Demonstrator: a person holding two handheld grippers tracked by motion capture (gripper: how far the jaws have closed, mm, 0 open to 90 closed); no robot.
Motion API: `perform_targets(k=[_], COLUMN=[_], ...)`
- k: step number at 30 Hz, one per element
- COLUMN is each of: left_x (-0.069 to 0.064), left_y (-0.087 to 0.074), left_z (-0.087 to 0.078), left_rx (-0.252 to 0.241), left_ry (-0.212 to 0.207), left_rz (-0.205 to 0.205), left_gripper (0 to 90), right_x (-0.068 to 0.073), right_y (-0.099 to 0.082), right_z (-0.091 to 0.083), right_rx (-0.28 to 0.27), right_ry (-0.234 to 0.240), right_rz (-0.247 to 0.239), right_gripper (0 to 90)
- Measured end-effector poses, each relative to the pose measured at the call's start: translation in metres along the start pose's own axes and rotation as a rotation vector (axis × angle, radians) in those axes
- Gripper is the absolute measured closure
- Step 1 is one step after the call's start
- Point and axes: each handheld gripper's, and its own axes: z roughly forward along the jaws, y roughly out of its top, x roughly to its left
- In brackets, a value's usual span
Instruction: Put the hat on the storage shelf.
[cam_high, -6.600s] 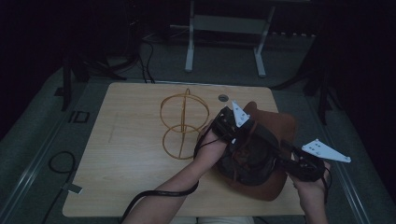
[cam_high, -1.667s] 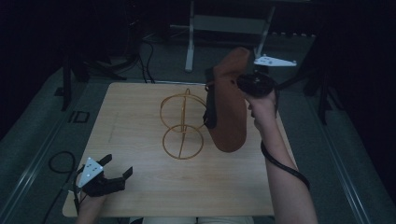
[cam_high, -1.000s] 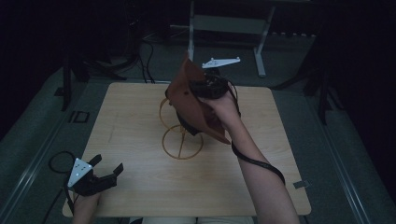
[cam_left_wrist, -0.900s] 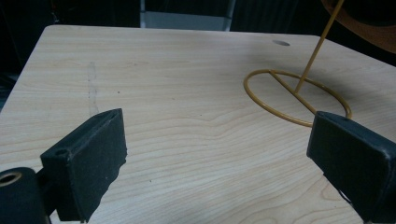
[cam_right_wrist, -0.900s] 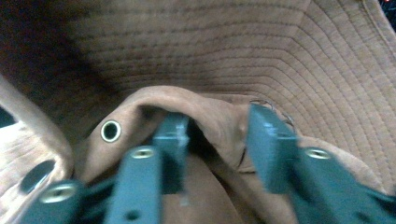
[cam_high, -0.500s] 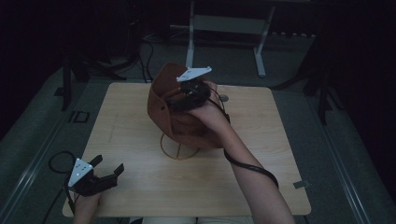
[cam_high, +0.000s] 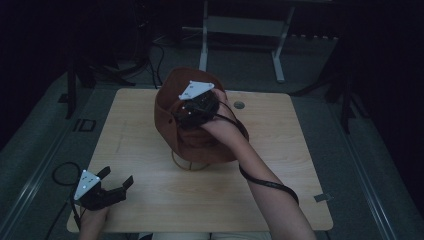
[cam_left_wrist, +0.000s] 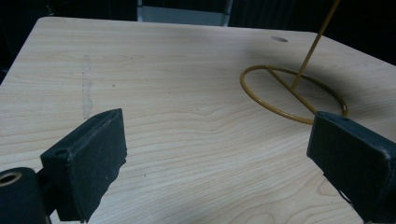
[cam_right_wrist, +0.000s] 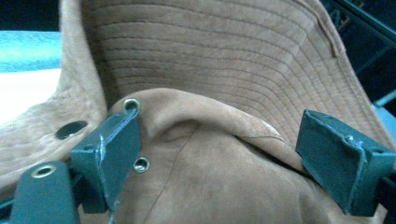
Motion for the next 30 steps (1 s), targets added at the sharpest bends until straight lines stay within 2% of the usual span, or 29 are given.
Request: perform_targets(k=[2,4,7,12,18,21,24,30], left_x=[0.000,0.000,0.000,0.000,-0.001,-0.001,-0.001,-0.002], left_y=[-0.001,-0.001,-0.002,-0.004,-0.004,-0.004,-0.004,-0.006], left_z=[0.000,0.001,0.000,0.002,0.003,0.003,0.002,0.002], left_rx=[0.000,0.000,-0.010,0.008,0.008,0.012,0.013,0.026], left_ry=[0.003,0.005,0.006,0.002,0.013,0.038,0.046,0.036], left_rz=[-0.001,0.003,0.004,0.015,0.023,0.035,0.037,0.041], left_gripper=[5.5,5.5,5.5,5.5,5.4,5.4,5.4,5.4], right_x=[-0.002,-0.004,-0.007,-0.017,-0.031,-0.037,-0.041,-0.049], right_y=[0.000,0.000,-0.002,-0.014,-0.040,-0.054,-0.068,-0.096], right_z=[-0.005,-0.014,-0.026,-0.047,-0.064,-0.069,-0.074,-0.086], right_rx=[0.002,-0.028,-0.046,-0.084,-0.092,-0.094,-0.085,-0.089], right_ry=[0.012,0.030,0.045,0.063,0.087,0.100,0.095,0.079], right_rz=[0.002,0.002,0.021,0.084,0.154,0.196,0.213,0.276], right_gripper=[13.8,14.0,14.0,14.3,14.7,14.7,14.7,14.9])
